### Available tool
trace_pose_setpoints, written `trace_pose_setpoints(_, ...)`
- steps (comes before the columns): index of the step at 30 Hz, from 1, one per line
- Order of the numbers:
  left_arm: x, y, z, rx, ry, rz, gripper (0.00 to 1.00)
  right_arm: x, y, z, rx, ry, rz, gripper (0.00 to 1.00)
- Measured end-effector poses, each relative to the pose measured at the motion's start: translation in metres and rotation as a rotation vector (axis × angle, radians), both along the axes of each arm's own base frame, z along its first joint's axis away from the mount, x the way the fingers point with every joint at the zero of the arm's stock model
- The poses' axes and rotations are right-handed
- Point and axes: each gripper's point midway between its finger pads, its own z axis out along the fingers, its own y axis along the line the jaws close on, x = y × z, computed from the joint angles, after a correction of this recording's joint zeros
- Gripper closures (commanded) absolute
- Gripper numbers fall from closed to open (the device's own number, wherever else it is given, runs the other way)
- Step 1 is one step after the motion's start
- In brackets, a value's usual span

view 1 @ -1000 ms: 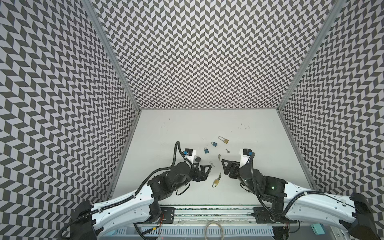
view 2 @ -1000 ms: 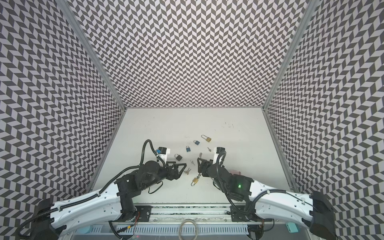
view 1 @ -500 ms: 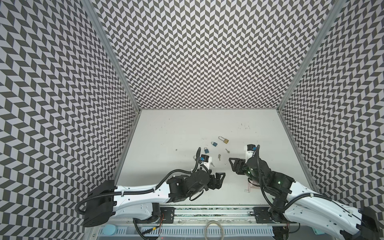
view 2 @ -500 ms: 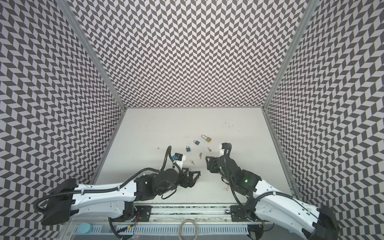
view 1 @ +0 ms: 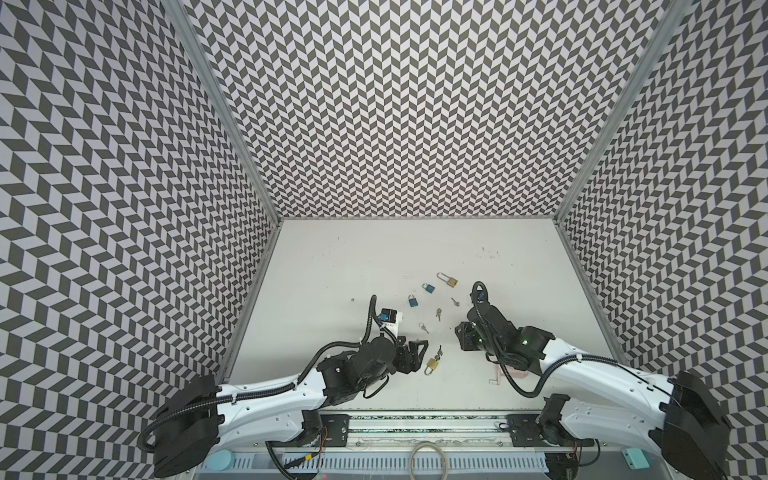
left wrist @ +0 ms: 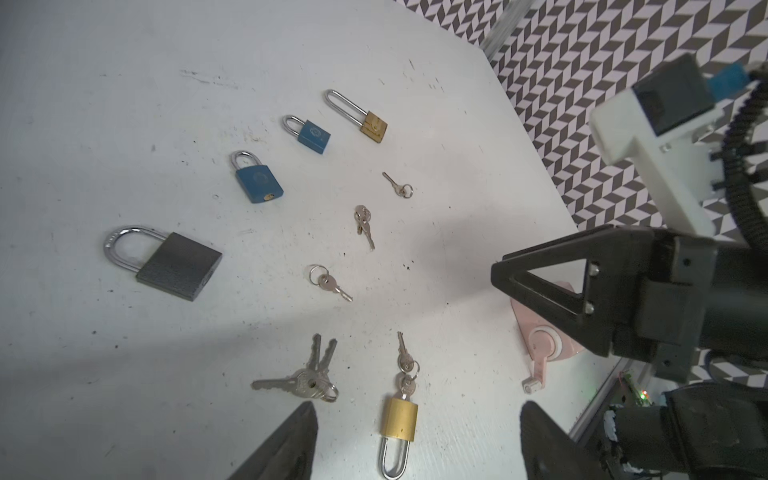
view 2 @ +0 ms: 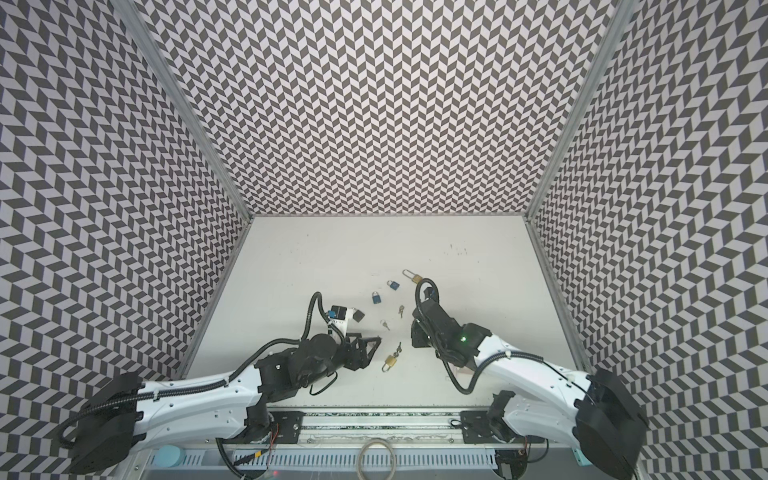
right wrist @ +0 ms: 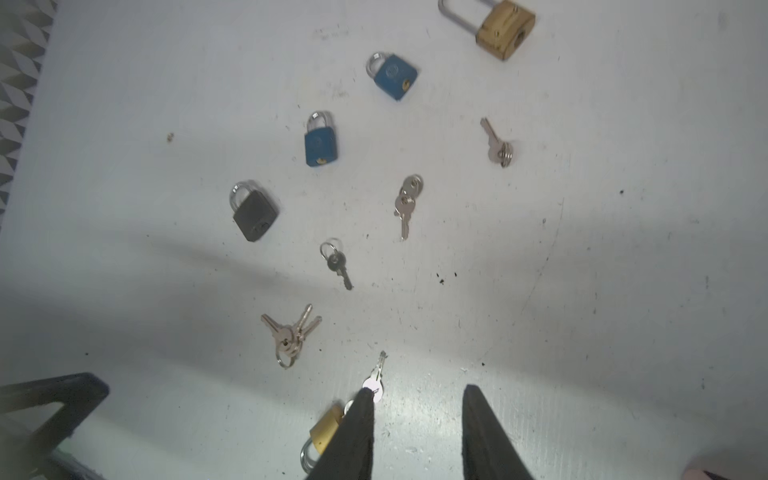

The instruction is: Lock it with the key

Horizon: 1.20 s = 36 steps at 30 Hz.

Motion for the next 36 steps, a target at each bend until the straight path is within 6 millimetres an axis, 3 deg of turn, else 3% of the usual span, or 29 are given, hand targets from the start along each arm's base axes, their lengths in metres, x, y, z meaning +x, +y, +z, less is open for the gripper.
trace_pose_setpoints(6, -0.006, -0.002, -0.01, 0.0, 0.051, 0.005, 0.33, -0.026, 0.012, -0.026, -0.021, 0.132, 0.124, 0.78)
trace_pose_setpoints(12, -0.019, 0.017, -0.031, 0.014, 0.106, 0.024, 0.33, -0.044, 0.057, -0.018, 0.098, 0.149, 0.298, 0.88)
trace_pose_setpoints(16, -0.02, 0.029, -0.031, 0.014, 0.113, 0.057, 0.32, -0.042, 0.082, -0.029, 0.064, 0.18, 0.356, 0.89)
trace_pose_setpoints(22, -0.019, 0.036, -0.029, 0.015, 0.111, 0.08, 0.32, -0.031, 0.101, -0.049, 0.004, 0.204, 0.387, 0.89)
trace_pose_setpoints(30, -0.019, 0.037, -0.03, 0.016, 0.118, 0.091, 0.31, -0.028, 0.091, -0.07, -0.061, 0.217, 0.351, 0.89)
trace_pose_setpoints(36, -0.019, 0.035, -0.029, 0.006, 0.118, 0.085, 0.31, -0.046, 0.064, -0.072, -0.036, 0.225, 0.295, 0.89)
